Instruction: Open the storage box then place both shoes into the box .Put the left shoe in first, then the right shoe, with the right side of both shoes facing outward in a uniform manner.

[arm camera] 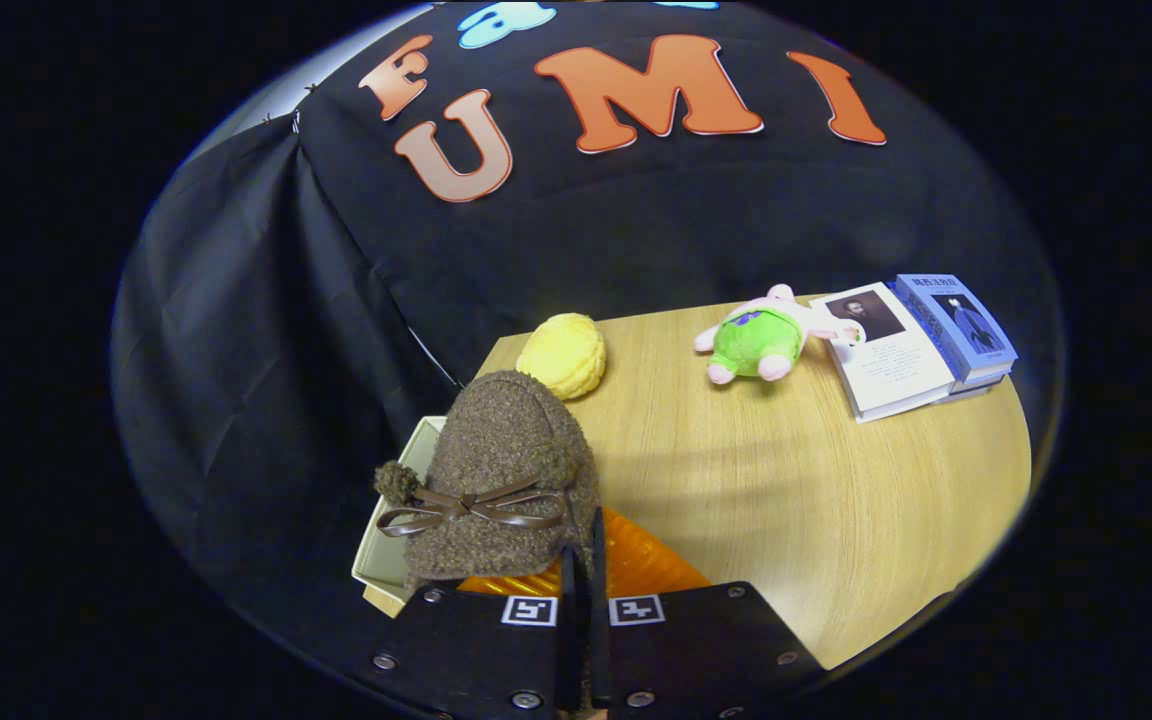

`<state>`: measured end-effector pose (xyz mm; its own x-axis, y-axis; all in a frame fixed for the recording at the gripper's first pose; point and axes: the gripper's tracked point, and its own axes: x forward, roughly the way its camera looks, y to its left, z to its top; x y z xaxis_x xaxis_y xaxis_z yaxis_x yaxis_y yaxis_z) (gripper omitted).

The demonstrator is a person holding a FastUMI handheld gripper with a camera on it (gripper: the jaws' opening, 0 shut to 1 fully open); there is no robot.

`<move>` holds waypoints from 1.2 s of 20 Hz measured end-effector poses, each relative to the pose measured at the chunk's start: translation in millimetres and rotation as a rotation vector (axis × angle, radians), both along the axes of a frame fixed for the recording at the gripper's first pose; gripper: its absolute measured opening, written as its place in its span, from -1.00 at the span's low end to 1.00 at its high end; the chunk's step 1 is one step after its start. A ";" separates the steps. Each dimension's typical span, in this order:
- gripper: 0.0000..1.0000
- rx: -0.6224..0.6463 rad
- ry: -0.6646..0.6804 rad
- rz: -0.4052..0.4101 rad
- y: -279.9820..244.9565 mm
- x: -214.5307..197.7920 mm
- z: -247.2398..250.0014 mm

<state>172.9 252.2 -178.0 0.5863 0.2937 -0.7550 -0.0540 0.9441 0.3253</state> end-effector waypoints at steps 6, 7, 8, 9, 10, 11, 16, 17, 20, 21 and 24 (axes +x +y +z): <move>-0.91 0.012 0.009 0.052 60.2 13.8 1.9; -0.91 0.018 0.013 0.050 69.8 16.3 -1.1; -0.91 0.018 0.018 0.051 77.1 18.6 -4.5; -0.91 0.016 0.023 0.048 84.0 21.7 -8.9; -0.91 0.012 0.034 0.049 90.7 24.1 -14.6; -0.91 0.012 0.043 0.045 97.6 26.2 -21.2; -0.91 -0.021 0.107 0.022 113.0 32.9 -54.8; -0.89 -0.027 0.116 0.019 114.5 34.2 -61.1; -0.66 -0.037 0.181 0.023 119.3 25.9 -74.9; -0.34 -0.044 0.187 0.025 119.7 25.0 -74.6; 0.12 -0.009 0.177 0.026 120.7 24.0 -62.5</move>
<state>196.9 372.8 -240.5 0.4359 0.2998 -0.8486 -0.0210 0.9460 0.3235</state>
